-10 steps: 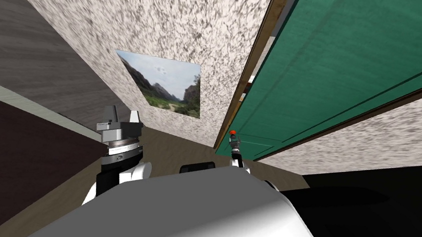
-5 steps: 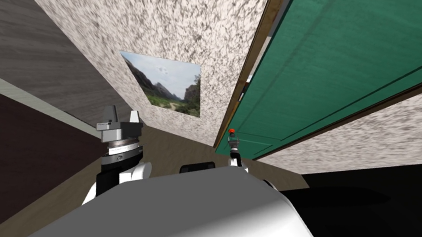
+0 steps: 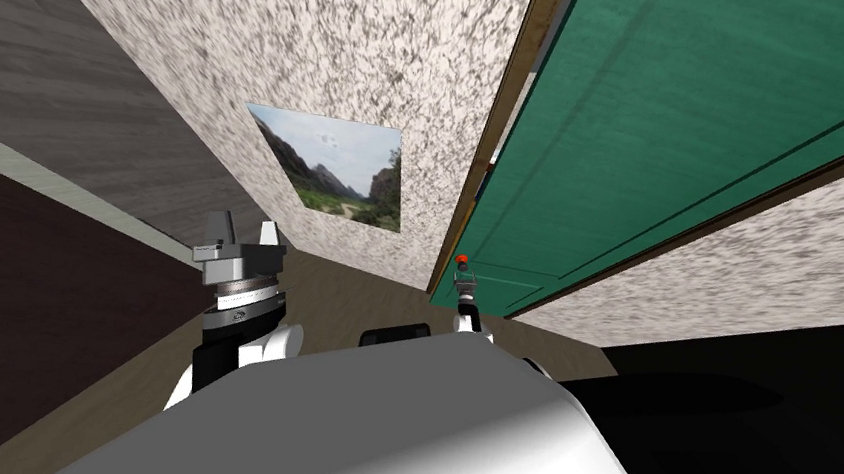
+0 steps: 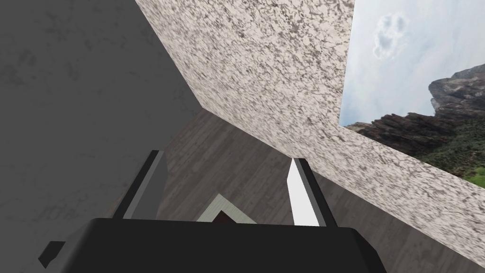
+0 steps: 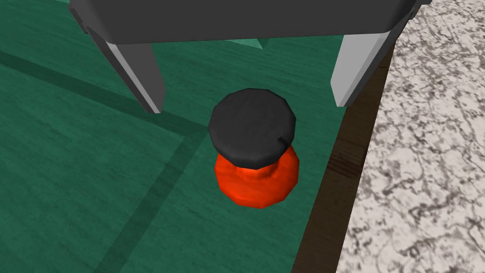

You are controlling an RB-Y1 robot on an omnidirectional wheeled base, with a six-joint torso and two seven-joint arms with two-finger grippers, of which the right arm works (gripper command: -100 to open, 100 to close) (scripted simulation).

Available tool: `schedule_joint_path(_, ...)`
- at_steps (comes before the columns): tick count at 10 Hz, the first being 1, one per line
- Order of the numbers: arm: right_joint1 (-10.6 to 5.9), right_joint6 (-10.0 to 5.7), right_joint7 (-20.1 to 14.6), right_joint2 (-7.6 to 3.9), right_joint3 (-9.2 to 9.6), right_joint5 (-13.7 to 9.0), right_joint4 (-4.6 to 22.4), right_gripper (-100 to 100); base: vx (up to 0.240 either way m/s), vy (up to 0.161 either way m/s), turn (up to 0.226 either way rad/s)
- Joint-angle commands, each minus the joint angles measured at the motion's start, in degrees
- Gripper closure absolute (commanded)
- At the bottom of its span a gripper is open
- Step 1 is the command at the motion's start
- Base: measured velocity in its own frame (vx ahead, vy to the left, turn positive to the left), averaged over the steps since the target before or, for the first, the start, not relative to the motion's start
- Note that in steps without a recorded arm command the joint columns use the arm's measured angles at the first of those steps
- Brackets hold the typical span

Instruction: Pull the door open

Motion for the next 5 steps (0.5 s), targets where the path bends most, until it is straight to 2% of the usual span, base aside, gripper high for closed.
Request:
schedule_joint_path(1,-0.16,0.16,-2.2,0.24,0.34,-0.7,-0.1,-100,-0.067,-0.008,0.009)
schedule_joint_path(5,-0.47,1.16,-8.3,0.87,1.82,-3.7,-1.2,-100,-0.054,-0.012,0.013)
